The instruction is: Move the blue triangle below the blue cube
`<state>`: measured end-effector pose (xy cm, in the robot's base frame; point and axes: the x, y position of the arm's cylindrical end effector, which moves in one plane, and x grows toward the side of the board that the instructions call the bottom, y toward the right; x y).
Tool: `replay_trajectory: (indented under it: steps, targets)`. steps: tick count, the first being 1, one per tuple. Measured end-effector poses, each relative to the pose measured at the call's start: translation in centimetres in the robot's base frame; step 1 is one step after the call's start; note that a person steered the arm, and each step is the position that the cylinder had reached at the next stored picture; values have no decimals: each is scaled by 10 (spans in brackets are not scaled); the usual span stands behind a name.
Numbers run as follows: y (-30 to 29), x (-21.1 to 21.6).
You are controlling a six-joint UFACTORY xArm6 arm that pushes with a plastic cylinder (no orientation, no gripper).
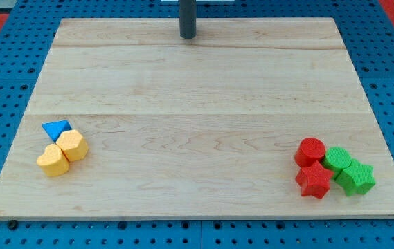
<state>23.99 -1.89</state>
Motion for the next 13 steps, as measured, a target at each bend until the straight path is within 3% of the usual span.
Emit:
replay_trajectory:
  steps: [2, 5, 6, 8, 11, 13]
  targets:
    - [-35, 23]
    - [-227, 130]
    - [-265, 179]
    - [-238, 272]
    - [-133, 206]
    - [-135, 158]
